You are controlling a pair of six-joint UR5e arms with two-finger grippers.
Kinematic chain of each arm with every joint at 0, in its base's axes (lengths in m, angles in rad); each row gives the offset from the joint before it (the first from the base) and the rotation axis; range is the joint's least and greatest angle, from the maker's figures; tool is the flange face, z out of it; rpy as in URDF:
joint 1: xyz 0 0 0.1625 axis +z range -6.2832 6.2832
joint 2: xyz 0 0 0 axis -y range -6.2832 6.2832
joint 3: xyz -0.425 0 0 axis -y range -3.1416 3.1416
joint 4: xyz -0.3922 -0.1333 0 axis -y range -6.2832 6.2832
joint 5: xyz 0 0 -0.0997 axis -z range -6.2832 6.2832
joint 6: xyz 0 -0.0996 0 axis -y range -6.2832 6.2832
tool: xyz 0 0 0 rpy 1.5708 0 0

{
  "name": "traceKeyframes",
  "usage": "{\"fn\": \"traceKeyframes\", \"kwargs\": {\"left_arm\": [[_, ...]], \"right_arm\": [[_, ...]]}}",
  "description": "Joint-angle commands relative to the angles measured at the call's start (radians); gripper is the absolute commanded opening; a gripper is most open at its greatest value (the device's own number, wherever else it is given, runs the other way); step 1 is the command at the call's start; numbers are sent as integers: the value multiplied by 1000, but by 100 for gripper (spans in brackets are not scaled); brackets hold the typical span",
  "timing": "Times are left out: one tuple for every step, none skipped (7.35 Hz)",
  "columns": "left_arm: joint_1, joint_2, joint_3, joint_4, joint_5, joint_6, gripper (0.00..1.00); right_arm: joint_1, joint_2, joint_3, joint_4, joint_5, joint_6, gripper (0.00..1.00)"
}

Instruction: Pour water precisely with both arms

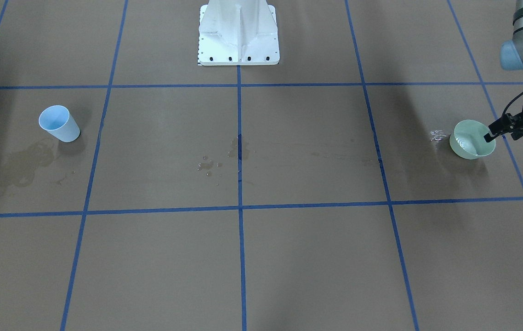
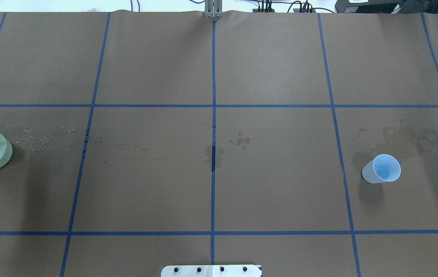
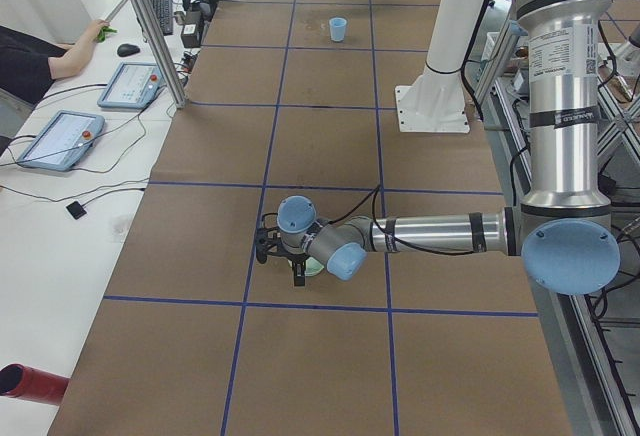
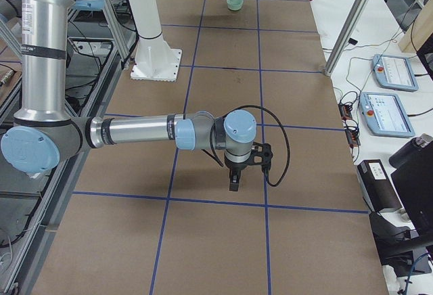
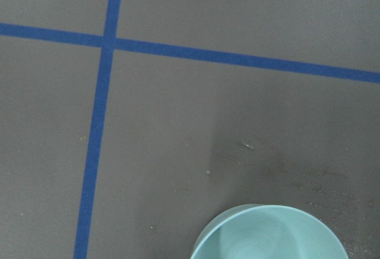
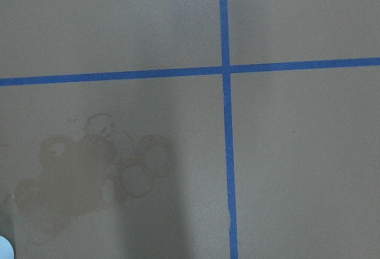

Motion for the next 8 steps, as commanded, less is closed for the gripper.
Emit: {"fn": "traceKeyframes", "kwargs": {"left_arm": [[24, 1, 22, -3, 1, -3, 100], [24, 0, 33, -4, -1, -6, 100], [25, 0, 42, -6, -1, -6, 98], [25, 1, 45, -6, -1, -7, 84], [27, 0, 65, -7, -1, -6, 72], [28, -2, 66, -7, -4, -6, 67], [30, -2, 66, -7, -4, -6, 54], [33, -6, 68, -1, -2, -7, 36]], "right_arm": [[0, -2, 0, 0, 0, 0, 99], [0, -2, -2, 0, 0, 0, 99], [0, -2, -2, 0, 0, 0, 99], [0, -2, 0, 0, 0, 0, 99], [0, -2, 0, 0, 0, 0, 99], [0, -2, 0, 0, 2, 0, 99], [0, 0, 0, 0, 0, -2, 99], [0, 0, 0, 0, 0, -2, 99]]}}
